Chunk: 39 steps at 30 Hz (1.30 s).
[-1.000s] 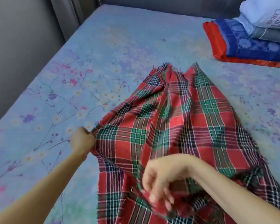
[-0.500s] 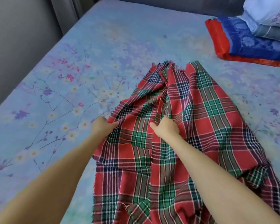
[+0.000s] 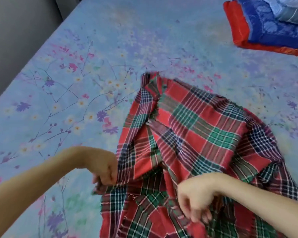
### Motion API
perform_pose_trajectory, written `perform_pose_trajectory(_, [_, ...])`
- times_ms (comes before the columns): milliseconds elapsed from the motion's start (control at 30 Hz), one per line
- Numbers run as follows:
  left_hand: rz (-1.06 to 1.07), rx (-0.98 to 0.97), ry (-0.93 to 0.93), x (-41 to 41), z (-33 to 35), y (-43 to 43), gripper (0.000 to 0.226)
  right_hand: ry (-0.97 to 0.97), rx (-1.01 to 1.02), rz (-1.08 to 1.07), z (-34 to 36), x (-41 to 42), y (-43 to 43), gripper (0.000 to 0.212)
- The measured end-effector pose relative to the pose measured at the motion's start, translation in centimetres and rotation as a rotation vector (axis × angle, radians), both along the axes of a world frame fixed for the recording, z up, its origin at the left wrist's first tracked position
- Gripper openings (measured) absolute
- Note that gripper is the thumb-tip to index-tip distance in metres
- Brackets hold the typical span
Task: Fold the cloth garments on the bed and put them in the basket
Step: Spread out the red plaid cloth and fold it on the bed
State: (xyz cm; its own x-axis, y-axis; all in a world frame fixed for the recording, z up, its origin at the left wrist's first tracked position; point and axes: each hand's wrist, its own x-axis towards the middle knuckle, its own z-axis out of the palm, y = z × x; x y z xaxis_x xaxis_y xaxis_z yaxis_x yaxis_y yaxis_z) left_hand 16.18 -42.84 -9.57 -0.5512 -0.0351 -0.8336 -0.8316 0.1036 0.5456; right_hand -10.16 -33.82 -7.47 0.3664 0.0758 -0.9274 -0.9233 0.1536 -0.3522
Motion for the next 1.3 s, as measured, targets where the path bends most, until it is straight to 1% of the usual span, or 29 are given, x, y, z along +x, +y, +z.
perform_pose_trajectory(33, [-0.018,0.043,-0.021,0.2,0.1,0.5,0.018,0.014,0.02,0.025,0.4,-0.4,0.3,0.009])
perform_pose_trajectory(67, [-0.003,0.094,-0.035,0.2,0.3,0.7,0.016,0.022,-0.048,0.005,0.7,-0.9,0.1,0.007])
perform_pose_trajectory(100, [0.025,0.158,-0.047,0.2,0.4,0.6,0.014,0.031,-0.185,-0.032,0.9,-1.1,-0.7,0.013])
perform_pose_trajectory(167, [0.081,0.196,-0.093,0.0,0.7,-0.2,0.011,0.063,-0.584,-0.134,0.6,-1.3,-2.9,0.021])
perform_pose_trajectory(200, [0.123,0.134,-0.124,-0.4,0.8,-0.8,0.01,0.086,-0.818,-0.196,0.3,-1.1,-4.2,0.024])
perform_pose_trajectory(233, [0.202,0.01,-0.155,-0.8,0.4,-1.6,0.008,0.121,-1.018,-0.248,-0.1,-0.6,-5.4,0.028])
perform_pose_trajectory(267, [0.318,-0.15,-0.174,-1.3,-0.2,-2.5,0.009,0.149,-1.155,-0.285,-0.9,0.2,-6.6,0.034])
perform_pose_trajectory(300, [0.455,-0.329,-0.18,-1.8,-1.0,-3.7,0.016,0.166,-1.236,-0.308,-1.6,1.1,-7.6,0.041])
perform_pose_trajectory(367, [0.652,-0.654,-0.201,-3.3,-2.4,-5.8,0.036,0.207,-1.288,-0.261,-3.0,3.2,-9.0,0.053])
perform_pose_trajectory(400, [0.71,-0.748,-0.226,-4.1,-3.1,-6.5,0.044,0.26,-1.281,-0.205,-3.7,4.3,-9.3,0.054])
perform_pose_trajectory(433, [0.776,-0.8,-0.242,-4.9,-3.8,-6.9,0.05,0.319,-1.268,-0.134,-4.3,5.3,-9.5,0.047])
perform_pose_trajectory(467, [0.86,-0.823,-0.248,-5.7,-4.5,-6.9,0.052,0.35,-1.26,-0.089,-4.9,6.0,-9.4,0.033])
perform_pose_trajectory(500, [0.961,-0.812,-0.224,-6.4,-5.1,-6.9,0.051,0.356,-1.266,-0.125,-5.3,6.4,-9.2,0.015])
perform_pose_trajectory(533, [1.065,-0.783,-0.154,-7.1,-5.5,-6.8,0.046,0.325,-1.278,-0.257,-5.6,6.3,-9.1,0.005])
perform_pose_trajectory(600, [1.224,-0.737,0.046,-8.1,-5.2,-5.9,0.024,0.198,-1.288,-0.738,-5.3,4.9,-8.3,0.013])
perform_pose_trajectory(667, [1.246,-0.83,0.225,-7.9,-3.4,-4.1,0.015,0.072,-1.285,-1.257,-4.0,2.2,-7.2,0.016])
perform_pose_trajectory(700, [1.219,-0.86,0.297,-7.2,-2.4,-2.8,0.014,0.08,-1.277,-1.429,-3.6,0.3,-6.6,0.017])
perform_pose_trajectory(733, [1.158,-0.839,0.346,-6.2,-1.1,-1.2,0.012,0.134,-1.267,-1.498,-3.2,-1.6,-6.0,0.02])
perform_pose_trajectory(767, [1.068,-0.743,0.38,-5.0,-0.2,0.3,0.01,0.218,-1.247,-1.468,-3.0,-3.4,-5.4,0.024])
perform_pose_trajectory(800, [0.943,-0.592,0.354,-3.8,0.6,2.0,0.006,0.319,-1.208,-1.372,-3.1,-5.0,-5.0,0.026])
perform_pose_trajectory(867, [0.718,-0.4,0.165,-1.3,0.9,4.1,0.007,0.499,-1.083,-1.101,-3.4,-6.9,-4.5,0.02])
perform_pose_trajectory(933, [0.733,-0.213,0.056,0.4,0.4,4.2,0.015,0.632,-1.042,-0.828,-3.5,-6.7,-4.1,0.014])
perform_pose_trajectory(967, [0.807,-0.086,0.033,0.7,0.1,3.7,0.019,0.681,-1.12,-0.732,-3.5,-6.3,-4.0,0.016])
perform_pose_trajectory(1033, [1.088,0.146,-0.051,1.2,-1.3,2.3,0.026,0.674,-1.44,-0.664,-3.2,-5.1,-3.9,0.021])
perform_pose_trajectory(1067, [1.268,0.254,-0.091,1.4,-2.4,1.5,0.029,0.618,-1.616,-0.651,-3.1,-4.3,-3.9,0.023])
perform_pose_trajectory(1133, [1.542,0.397,-0.124,1.5,-4.5,0.1,0.039,0.485,-1.826,-0.54,-3.2,-2.9,-4.1,0.024])
perform_pose_trajectory(1200, [1.694,0.463,-0.103,1.1,-6.1,-0.9,0.043,0.414,-1.842,-0.355,-3.6,-2.2,-4.5,0.03])
perform_pose_trajectory(1267, [1.875,0.503,-0.066,0.4,-6.6,-1.6,0.034,0.426,-1.724,-0.183,-3.4,-1.7,-4.9,0.033])
perform_pose_trajectory(1300, [1.944,0.502,-0.04,-0.1,-6.6,-2.1,0.027,0.451,-1.671,-0.128,-3.1,-1.7,-5.1,0.029])
